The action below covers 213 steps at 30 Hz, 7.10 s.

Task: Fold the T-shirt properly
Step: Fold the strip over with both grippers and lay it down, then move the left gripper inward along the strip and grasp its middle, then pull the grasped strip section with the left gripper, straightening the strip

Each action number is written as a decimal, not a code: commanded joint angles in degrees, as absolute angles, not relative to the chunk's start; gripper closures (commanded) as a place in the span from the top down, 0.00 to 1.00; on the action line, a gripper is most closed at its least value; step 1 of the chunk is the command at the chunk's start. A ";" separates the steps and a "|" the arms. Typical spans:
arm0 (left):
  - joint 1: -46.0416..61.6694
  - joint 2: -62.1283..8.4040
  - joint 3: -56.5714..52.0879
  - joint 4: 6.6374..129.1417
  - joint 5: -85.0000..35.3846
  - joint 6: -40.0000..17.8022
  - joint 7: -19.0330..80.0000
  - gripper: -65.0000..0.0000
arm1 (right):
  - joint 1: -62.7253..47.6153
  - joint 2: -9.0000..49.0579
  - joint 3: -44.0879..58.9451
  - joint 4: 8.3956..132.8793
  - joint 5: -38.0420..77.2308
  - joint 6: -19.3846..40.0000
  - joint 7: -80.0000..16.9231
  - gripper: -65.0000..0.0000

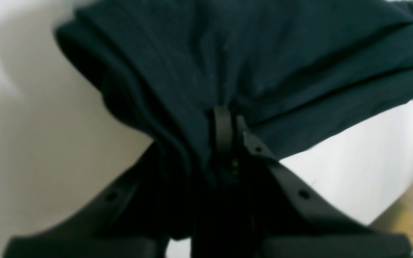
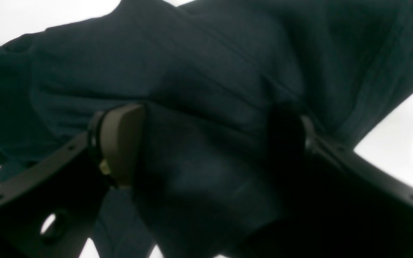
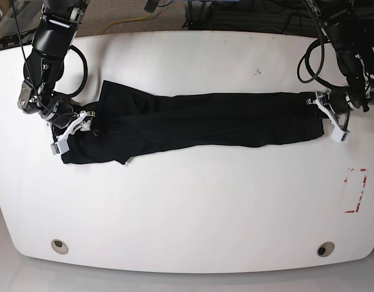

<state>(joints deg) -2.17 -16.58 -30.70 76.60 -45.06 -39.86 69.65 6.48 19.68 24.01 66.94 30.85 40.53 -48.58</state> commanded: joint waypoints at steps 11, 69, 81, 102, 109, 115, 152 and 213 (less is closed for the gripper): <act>1.19 -17.98 -17.36 108.09 -46.73 -36.97 68.53 0.06 | 6.55 19.21 24.13 66.95 29.05 40.00 -50.95 0.77; -15.16 -10.15 9.01 103.43 -29.85 -31.96 68.26 0.72 | 6.90 18.95 24.13 67.12 29.23 40.00 -50.95 0.77; -11.30 -10.86 18.42 95.78 -22.55 -32.04 58.77 0.72 | 6.99 17.71 24.13 67.21 29.32 40.00 -50.95 0.77; -22.90 2.24 26.68 93.23 -21.85 -32.04 54.99 0.72 | 6.99 17.71 24.04 67.21 29.32 40.00 -50.95 0.77; -18.77 -3.30 19.47 100.53 -22.11 -32.22 61.23 0.72 | 8.04 17.71 24.13 67.12 29.32 40.00 -50.95 0.77; -12.35 -7.69 15.52 102.90 -22.11 -32.22 61.14 0.69 | 8.13 17.71 24.13 67.12 29.32 40.00 -50.95 0.77; -19.65 6.90 27.21 80.04 -20.09 -23.78 54.73 0.00 | 7.87 17.63 24.04 67.12 29.32 40.00 -51.03 0.77; -4.00 -13.23 -6.02 92.18 -22.20 -40.00 59.21 0.18 | 14.29 21.32 30.55 53.49 49.01 40.00 -60.18 0.89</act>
<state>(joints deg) -2.92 -12.43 -5.87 92.47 -21.63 -39.94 60.29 13.72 21.45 30.65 52.69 49.45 40.16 -59.57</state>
